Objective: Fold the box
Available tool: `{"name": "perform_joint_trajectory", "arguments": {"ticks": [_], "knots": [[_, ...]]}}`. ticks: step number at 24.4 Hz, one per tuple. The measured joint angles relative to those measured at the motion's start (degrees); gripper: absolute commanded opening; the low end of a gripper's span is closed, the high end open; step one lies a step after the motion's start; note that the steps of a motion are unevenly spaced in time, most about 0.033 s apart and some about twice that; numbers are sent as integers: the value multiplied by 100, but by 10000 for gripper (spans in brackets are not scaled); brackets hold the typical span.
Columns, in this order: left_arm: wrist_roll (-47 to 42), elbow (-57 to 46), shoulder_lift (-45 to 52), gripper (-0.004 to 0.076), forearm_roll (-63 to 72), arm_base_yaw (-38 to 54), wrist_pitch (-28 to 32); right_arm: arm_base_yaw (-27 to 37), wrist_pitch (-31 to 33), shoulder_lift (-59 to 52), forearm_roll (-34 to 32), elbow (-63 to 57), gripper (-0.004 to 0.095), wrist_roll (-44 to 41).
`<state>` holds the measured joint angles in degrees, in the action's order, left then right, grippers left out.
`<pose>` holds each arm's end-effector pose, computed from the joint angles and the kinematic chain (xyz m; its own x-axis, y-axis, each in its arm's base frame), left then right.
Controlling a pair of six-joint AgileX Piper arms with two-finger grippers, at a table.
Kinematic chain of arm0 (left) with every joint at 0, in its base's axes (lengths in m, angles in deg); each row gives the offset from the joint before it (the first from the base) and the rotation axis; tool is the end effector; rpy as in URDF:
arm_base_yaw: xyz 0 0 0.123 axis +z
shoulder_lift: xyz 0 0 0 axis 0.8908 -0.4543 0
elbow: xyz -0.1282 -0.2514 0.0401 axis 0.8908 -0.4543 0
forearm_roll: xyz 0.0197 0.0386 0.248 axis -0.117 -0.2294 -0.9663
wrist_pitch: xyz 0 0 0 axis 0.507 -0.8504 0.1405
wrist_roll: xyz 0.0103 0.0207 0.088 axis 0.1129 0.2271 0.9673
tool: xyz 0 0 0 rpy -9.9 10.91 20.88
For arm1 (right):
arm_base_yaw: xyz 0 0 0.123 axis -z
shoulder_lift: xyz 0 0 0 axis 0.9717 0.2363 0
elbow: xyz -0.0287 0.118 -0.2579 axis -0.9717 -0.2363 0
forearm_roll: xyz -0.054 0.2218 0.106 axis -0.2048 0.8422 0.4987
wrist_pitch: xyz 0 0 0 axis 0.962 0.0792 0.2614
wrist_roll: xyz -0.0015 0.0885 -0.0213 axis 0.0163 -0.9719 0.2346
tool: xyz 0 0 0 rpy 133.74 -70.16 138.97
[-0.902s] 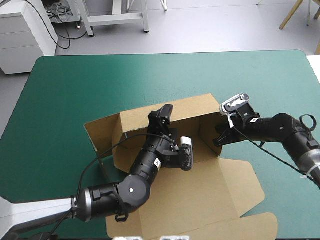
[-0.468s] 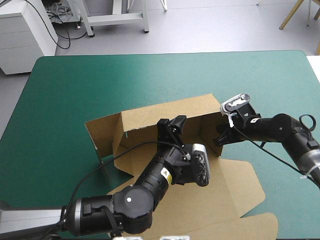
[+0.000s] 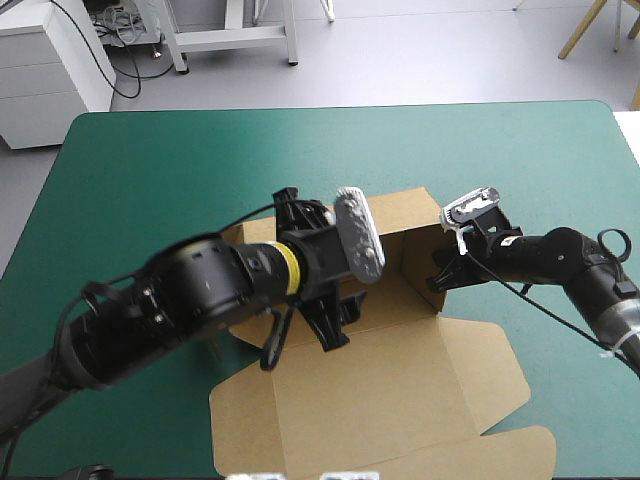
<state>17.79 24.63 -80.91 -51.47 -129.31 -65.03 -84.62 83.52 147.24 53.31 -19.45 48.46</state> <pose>0.1391 -0.2526 0.4482 -0.0263 0.7884 -0.6146 0.8447 0.3463 0.4081 0.2569 0.0707 0.2906 -0.5996 -0.3786 -0.7051 -0.5822 0.8109 0.0597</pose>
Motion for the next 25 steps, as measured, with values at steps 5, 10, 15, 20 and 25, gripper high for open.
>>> {"name": "perform_joint_trajectory", "arguments": {"ticks": [5, 10, 15, 20, 25], "knots": [[203, 486, 68, 587, 677, 1109, -628, 0, -16, -1, -19, 0, -18, -57], [-159, 572, 406, 587, 825, 2670, -667, 0, -29, -6, -34, 0, -18, -128], [-269, 581, 679, 587, 1061, 3675, -672, 0, -39, -91, -267, 0, -18, -346], [-273, 465, 976, 586, 1090, 4778, -673, 0, -65, -549, -1251, 54, -19, -1431], [-273, 335, 1036, 584, 1012, 5169, -678, 7, 977, -810, -2243, 835, -19, -2704]]}}
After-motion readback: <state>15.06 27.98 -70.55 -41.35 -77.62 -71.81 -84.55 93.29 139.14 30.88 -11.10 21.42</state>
